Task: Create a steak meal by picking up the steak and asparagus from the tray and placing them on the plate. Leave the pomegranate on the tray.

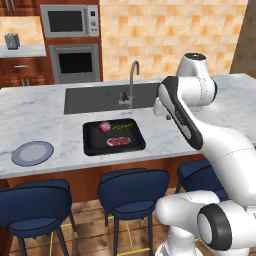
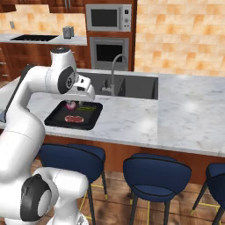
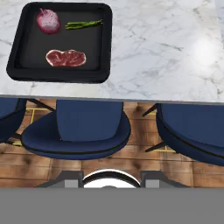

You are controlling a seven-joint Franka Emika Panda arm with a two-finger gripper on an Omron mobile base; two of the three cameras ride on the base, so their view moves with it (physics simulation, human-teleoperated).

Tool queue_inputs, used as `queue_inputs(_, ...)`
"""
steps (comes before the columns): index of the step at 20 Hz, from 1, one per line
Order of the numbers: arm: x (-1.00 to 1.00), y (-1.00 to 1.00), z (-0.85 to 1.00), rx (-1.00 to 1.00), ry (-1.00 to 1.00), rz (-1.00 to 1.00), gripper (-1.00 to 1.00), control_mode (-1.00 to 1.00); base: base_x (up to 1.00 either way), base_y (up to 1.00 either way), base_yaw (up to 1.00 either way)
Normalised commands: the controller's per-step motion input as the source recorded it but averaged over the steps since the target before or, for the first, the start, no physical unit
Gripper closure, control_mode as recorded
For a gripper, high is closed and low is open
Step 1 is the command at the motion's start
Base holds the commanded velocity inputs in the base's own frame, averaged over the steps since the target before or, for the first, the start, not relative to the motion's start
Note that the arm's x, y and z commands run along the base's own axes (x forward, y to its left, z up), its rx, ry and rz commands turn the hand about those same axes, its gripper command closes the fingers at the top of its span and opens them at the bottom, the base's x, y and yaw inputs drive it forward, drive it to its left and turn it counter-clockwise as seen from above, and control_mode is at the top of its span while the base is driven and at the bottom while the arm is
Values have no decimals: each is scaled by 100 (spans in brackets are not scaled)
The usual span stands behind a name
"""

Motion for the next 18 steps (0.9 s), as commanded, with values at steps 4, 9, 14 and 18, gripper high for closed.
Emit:
queue_inputs(4,-37,0,0,0,-3,0,-100,-100,0,0,0)
queue_inputs(9,-47,0,-13,0,-5,0,-100,-100,0,0,0)
queue_inputs(14,-27,0,-17,0,-2,0,-100,-100,0,0,0)
queue_inputs(18,-1,0,-4,0,0,0,-100,-100,0,0,0)
